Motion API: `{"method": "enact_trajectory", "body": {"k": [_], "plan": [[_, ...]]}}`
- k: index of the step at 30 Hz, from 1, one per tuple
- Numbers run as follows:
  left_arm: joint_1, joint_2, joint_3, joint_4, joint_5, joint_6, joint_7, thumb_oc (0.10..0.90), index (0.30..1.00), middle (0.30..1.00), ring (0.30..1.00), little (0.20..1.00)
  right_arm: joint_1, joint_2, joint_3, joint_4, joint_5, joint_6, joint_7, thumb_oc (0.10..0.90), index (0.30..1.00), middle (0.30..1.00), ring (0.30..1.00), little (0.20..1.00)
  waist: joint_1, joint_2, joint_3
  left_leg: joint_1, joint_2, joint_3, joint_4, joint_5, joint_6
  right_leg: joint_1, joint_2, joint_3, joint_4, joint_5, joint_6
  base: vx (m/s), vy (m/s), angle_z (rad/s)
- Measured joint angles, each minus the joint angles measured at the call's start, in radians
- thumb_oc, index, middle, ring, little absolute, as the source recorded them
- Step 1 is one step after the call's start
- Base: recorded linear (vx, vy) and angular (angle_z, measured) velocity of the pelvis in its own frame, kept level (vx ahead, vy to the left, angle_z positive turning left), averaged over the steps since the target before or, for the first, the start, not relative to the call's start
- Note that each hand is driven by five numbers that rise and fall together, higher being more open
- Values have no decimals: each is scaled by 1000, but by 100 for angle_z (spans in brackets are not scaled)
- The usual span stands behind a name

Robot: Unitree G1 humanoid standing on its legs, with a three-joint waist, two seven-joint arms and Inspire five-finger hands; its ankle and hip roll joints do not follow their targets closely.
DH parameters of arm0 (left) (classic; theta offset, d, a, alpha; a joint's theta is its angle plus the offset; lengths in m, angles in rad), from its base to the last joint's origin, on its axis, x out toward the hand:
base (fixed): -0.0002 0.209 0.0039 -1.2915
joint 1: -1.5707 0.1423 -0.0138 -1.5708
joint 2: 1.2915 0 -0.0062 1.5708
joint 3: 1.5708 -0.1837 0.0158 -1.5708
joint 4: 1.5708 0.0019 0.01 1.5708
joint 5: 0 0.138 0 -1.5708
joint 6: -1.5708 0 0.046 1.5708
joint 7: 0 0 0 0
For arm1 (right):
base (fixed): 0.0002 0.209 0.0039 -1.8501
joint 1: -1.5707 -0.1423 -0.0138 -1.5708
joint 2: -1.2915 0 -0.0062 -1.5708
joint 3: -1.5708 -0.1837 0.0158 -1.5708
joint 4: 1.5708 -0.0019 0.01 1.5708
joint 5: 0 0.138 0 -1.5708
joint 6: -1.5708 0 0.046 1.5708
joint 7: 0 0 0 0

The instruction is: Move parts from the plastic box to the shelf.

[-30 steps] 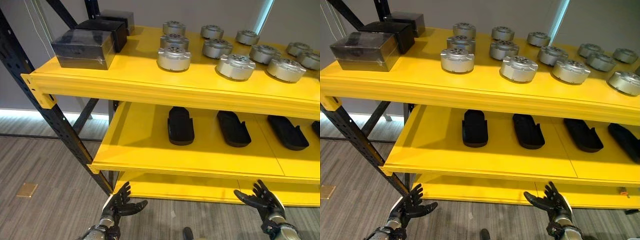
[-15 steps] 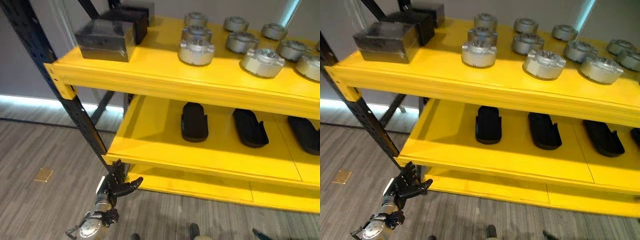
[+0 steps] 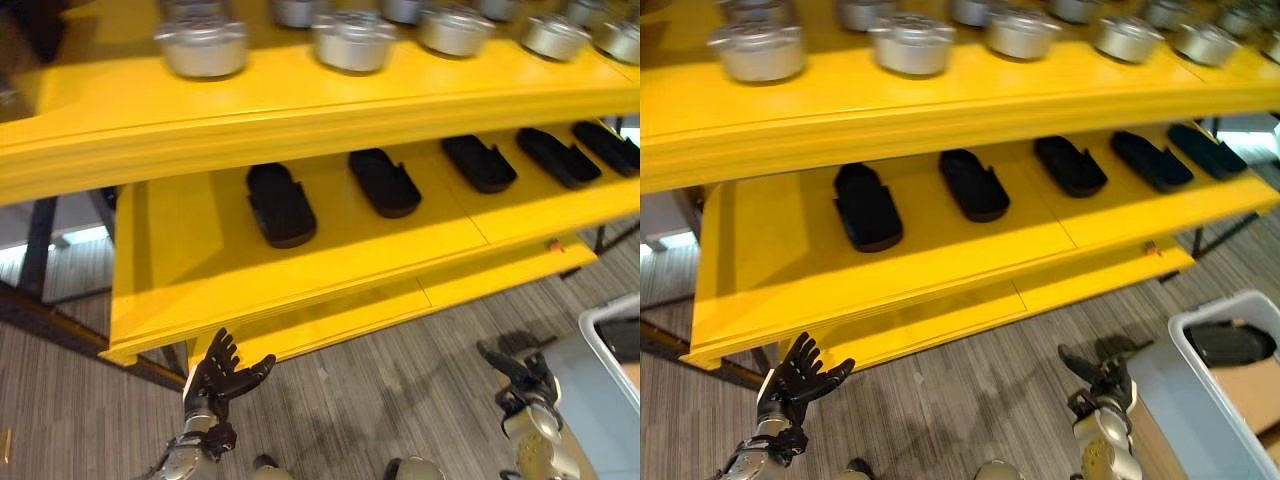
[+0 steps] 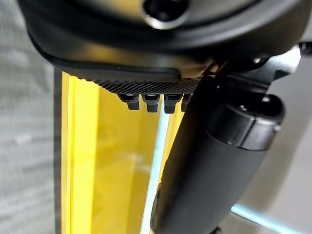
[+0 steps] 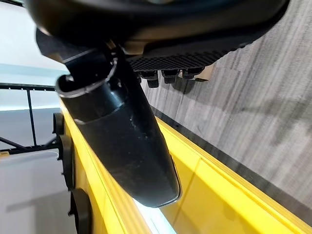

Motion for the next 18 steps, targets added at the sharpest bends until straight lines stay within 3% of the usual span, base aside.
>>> {"method": "enact_trajectory", "body": {"k": [3,5,10,18], "plan": [[-10,-42,-6,-15,-3,12,-4,900,1000,1000,1000,1000,49,-29,-7,-142,-50,-1,-21,900,1000,1000,1000,1000,-21,0,-2,-10,19,10,-20,16,-3,-13,46,32,-71,32,-16,-62,-3,-53],[-14,-48,-21,-15,-1,45,-44,900,1000,1000,1000,1000,64,-79,-41,-147,-80,-9,-42,900,1000,1000,1000,1000,-36,-16,-6,17,-6,9,-87,28,-12,-35,59,74,-90,52,-25,-70,-4,-65],[-3,-68,4,-4,-112,61,-82,900,1000,1000,1000,1000,113,-82,-86,-135,-95,-10,-78,900,1000,1000,1000,1000,-69,-27,-17,36,-11,76,-105,41,-16,-105,42,81,-32,44,-47,-53,-112,-49],[-23,-75,5,-6,-111,80,-80,900,1000,1000,1000,1000,153,-83,-94,-13,-99,-9,-175,900,1000,1000,1000,1000,-98,15,-26,42,-9,78,-111,59,-12,-91,62,100,-90,82,-33,-22,-147,-8]]}}
